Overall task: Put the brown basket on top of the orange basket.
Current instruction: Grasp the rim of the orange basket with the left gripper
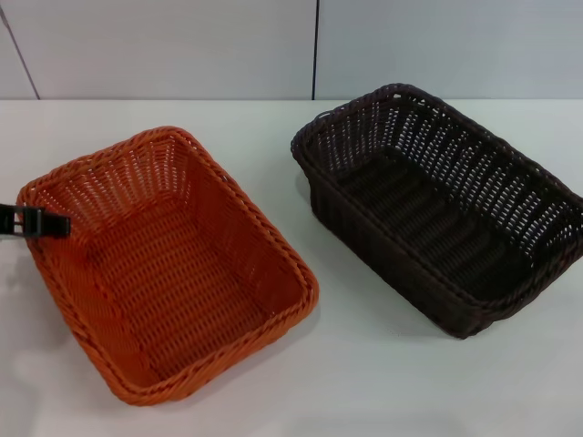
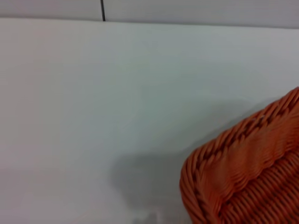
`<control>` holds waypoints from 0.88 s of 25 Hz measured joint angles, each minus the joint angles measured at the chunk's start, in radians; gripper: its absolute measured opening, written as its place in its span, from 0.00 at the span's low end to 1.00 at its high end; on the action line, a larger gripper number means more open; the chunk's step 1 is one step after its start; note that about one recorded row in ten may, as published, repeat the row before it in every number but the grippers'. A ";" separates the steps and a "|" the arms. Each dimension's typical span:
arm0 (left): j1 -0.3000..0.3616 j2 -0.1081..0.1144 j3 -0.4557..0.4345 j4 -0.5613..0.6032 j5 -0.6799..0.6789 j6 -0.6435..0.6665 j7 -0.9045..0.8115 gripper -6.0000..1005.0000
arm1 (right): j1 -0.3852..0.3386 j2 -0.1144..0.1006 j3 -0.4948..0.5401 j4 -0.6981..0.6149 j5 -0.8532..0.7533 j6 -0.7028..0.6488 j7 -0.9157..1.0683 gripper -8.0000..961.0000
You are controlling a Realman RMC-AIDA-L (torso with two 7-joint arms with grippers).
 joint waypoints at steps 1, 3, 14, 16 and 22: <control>0.001 0.001 0.001 0.002 0.000 0.001 -0.003 0.83 | -0.001 0.000 -0.004 -0.002 -0.001 0.002 0.000 0.74; 0.002 0.001 -0.001 0.020 0.000 0.005 -0.006 0.83 | -0.001 0.000 -0.003 -0.002 -0.002 0.005 0.000 0.74; -0.015 0.000 -0.002 0.115 0.000 0.015 -0.008 0.83 | -0.011 -0.002 0.002 -0.019 0.003 0.023 -0.002 0.74; -0.017 -0.002 0.000 0.120 0.000 0.015 -0.012 0.83 | -0.011 -0.002 0.002 -0.021 0.003 0.023 -0.003 0.74; -0.037 -0.004 0.014 0.147 -0.001 -0.001 -0.046 0.83 | -0.011 -0.002 0.002 -0.021 0.004 0.024 -0.004 0.74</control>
